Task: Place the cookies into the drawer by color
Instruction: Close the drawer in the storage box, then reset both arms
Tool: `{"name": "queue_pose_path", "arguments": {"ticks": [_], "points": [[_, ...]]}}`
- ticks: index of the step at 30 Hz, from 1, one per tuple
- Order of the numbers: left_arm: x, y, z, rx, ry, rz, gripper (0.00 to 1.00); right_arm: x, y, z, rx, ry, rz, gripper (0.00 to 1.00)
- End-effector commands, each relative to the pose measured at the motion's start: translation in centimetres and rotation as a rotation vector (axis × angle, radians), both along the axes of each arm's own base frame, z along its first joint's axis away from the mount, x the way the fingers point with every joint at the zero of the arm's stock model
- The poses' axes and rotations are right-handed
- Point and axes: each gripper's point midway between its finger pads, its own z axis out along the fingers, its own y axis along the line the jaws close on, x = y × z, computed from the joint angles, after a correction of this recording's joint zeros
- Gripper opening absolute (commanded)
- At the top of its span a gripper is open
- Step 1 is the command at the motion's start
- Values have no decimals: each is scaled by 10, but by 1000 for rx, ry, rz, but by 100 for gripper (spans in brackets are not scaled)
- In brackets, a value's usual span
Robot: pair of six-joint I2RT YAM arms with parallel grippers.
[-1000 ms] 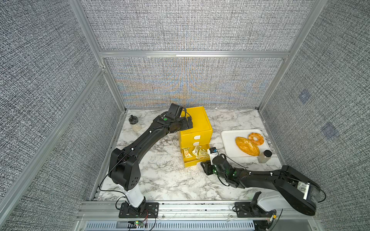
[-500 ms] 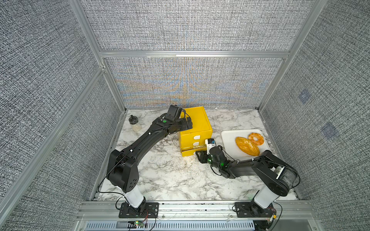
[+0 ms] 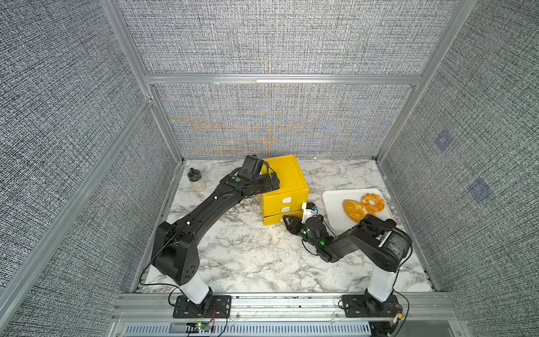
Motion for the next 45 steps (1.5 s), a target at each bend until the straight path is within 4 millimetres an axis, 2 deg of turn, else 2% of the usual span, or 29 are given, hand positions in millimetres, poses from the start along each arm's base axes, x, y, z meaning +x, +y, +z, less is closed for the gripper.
{"name": "queue_pose_path", "arguments": {"ticks": [1, 6, 12, 16, 20, 25, 28, 33, 37, 39, 45], "points": [[-32, 10, -20, 59, 126, -52, 99, -3, 2, 30, 68, -79, -23, 45], [-33, 10, -17, 58, 116, -58, 99, -15, 4, 29, 20, -82, -33, 45], [-32, 9, -10, 51, 106, -63, 99, -10, 5, 5, 5, -45, -44, 40], [-34, 11, 4, 41, 73, -62, 99, 0, 12, 1, -2, -60, -18, 40], [-42, 17, 22, 25, 43, -59, 99, -1, 12, 12, 13, -86, 0, 40], [-61, 36, 46, 1, -21, -19, 99, -26, 3, 31, -28, -96, 7, 40], [-80, 51, 57, -18, -56, 2, 99, -42, 4, 42, -75, -111, 64, 42], [-116, 75, 69, -59, -121, 24, 99, -70, 8, 65, -194, -148, 194, 50], [-142, 95, 74, -81, -164, 47, 99, -89, 4, 82, -297, -177, 251, 66], [-154, 105, 76, -88, -180, 65, 99, -96, -5, 92, -342, -196, 248, 78], [-179, 128, 75, -117, -225, 102, 99, -106, -36, 120, -477, -235, 203, 98]]}}
